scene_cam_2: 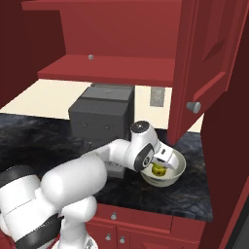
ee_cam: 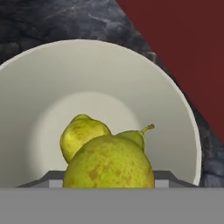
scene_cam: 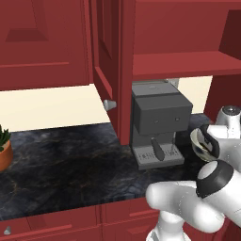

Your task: Open the cabinet. Pick the pear and pear from the cabinet and place them into the bowl. Then close the cabinet.

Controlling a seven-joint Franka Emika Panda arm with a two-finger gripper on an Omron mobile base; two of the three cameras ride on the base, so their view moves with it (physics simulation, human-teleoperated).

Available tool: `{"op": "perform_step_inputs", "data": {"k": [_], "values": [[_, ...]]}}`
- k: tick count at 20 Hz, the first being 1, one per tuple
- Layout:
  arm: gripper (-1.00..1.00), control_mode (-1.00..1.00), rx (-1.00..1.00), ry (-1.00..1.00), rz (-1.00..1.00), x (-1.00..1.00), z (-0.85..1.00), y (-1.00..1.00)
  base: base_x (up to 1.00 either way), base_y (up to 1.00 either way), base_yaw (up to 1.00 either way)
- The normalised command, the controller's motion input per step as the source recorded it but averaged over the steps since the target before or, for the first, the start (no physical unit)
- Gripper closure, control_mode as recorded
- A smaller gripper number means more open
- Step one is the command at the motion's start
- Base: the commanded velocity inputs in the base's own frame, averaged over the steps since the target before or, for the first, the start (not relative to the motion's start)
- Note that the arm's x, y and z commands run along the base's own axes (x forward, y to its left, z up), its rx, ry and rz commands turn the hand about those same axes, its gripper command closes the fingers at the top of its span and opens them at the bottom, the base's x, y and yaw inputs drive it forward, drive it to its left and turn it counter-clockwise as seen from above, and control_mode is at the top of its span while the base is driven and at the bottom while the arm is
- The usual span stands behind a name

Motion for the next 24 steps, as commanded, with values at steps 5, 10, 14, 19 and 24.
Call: {"op": "perform_step_inputs", "data": {"k": [5,10,14,19,24], "values": [[1.00,-1.00,0.00,0.00,0.00,0.11,-0.17,-0.10,0.00,0.00,0.00],[1.00,-1.00,0.00,0.01,0.00,0.07,-0.11,-0.14,0.00,0.00,0.00],[1.00,-1.00,0.00,0.04,0.00,0.00,-0.07,-0.05,0.00,0.00,0.00],[-1.00,-1.00,0.00,0.03,0.00,0.01,-0.01,0.00,0.00,0.00,0.00],[-1.00,-1.00,0.02,0.00,0.00,0.01,0.00,-0.04,0.00,0.00,0.00]]}}
